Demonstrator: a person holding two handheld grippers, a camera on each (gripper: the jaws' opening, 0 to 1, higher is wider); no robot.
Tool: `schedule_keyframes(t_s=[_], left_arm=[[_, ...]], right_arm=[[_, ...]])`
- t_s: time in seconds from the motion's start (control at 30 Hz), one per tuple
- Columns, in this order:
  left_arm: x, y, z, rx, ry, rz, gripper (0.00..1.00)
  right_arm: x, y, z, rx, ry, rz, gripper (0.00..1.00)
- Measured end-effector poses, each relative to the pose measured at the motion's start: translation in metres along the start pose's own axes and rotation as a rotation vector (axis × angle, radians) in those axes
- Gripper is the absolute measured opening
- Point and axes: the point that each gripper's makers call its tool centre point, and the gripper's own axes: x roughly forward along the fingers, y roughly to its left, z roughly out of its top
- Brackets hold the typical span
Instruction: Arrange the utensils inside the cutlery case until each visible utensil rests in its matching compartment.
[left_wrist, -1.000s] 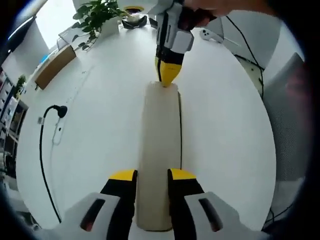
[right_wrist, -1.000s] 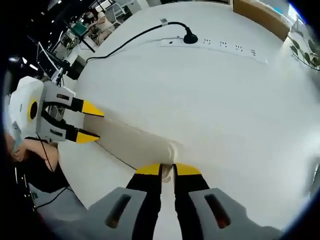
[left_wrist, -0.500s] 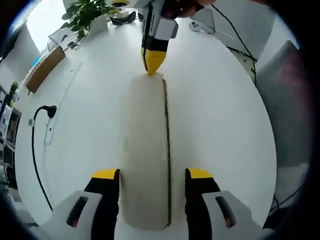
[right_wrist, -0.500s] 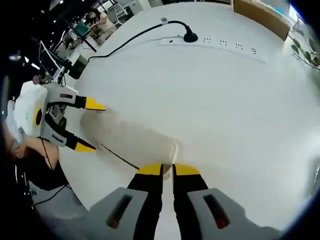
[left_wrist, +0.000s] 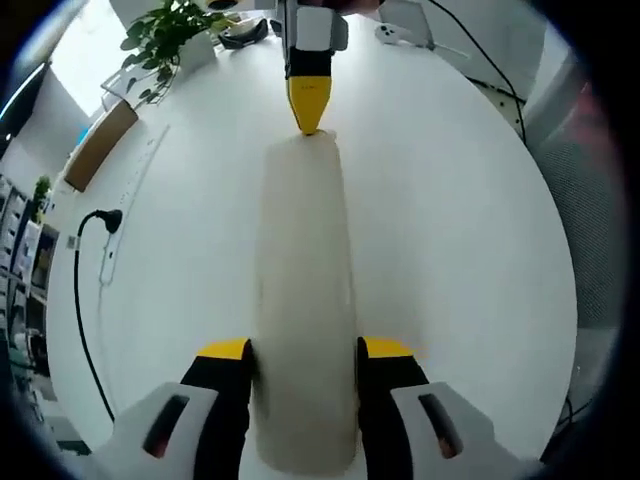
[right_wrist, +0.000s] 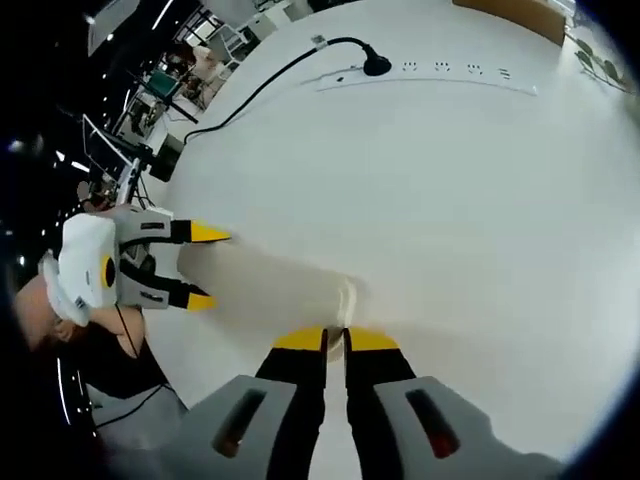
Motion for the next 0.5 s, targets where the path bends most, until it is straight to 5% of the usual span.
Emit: schedule_keyframes(t_s=[0.13, 0.2, 0.33, 0.4, 0.5], left_arm=[[0.001, 0.0, 0.0, -0.022, 0.007, -0.01, 0.42], [0.001, -0.001, 0.0, -0.034, 0.002, -0.035, 0.43], [0.001, -0.001, -0.002, -0.066, 0.005, -0.056, 0.44], [0.0, -0.001, -0.003, -0.06, 0.005, -0.057, 0.44], [-0.003, 0.0, -0.003, -0.045, -0.007, -0.048, 0.43]], right_arm=[[-0.001, 0.007, 0.002, -0.029, -0.021, 0.02, 0.03], [-0.003, 0.023, 0.007, 0.041, -0.045, 0.109, 0.0], [-0.003, 0.007, 0.011, -0.005, -0.067, 0.02, 0.06], [-0.009, 0.005, 0.025, -0.052, -0.155, 0.01, 0.04], [-0.008, 0.005, 0.017, 0.079, -0.121, 0.066, 0.22]])
